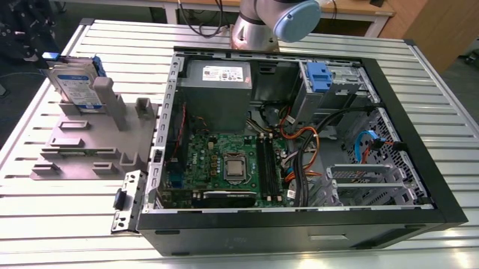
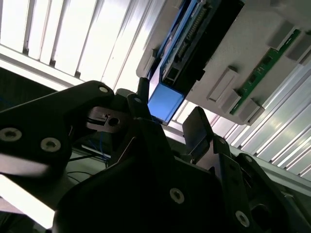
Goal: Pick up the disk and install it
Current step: 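Pick up the disk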
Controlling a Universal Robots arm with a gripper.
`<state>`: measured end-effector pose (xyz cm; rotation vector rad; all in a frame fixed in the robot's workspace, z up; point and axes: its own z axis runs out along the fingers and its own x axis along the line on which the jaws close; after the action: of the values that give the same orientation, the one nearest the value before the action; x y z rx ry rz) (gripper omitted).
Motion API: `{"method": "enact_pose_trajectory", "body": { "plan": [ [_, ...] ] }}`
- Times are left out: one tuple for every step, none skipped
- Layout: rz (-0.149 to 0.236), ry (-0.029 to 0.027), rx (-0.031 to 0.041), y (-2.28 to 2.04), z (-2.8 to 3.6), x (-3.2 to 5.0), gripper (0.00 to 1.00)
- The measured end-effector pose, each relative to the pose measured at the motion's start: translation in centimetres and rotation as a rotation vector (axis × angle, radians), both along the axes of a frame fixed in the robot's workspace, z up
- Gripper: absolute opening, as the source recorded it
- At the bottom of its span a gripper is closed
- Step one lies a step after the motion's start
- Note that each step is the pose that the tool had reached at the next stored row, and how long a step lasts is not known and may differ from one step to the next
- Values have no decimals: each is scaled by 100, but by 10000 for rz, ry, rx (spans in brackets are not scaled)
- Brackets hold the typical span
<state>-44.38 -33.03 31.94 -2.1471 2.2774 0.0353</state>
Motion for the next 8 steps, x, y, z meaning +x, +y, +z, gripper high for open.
{"method": "enact_pose_trajectory", "body": {
  "plan": [
    [15, 0, 0, 0, -10, 0, 55],
    [29, -1, 1, 0, -22, 0, 55],
    [39, -1, 1, 0, -33, 0, 55],
    [47, -1, 0, 0, -46, 0, 55],
    [54, 0, 0, 0, -57, 0, 55],
    [59, -1, 0, 0, -67, 0, 55],
    [63, 0, 0, 1, -75, 0, 55],
    [65, 1, 0, 3, -82, 0, 55]
  ]
}}
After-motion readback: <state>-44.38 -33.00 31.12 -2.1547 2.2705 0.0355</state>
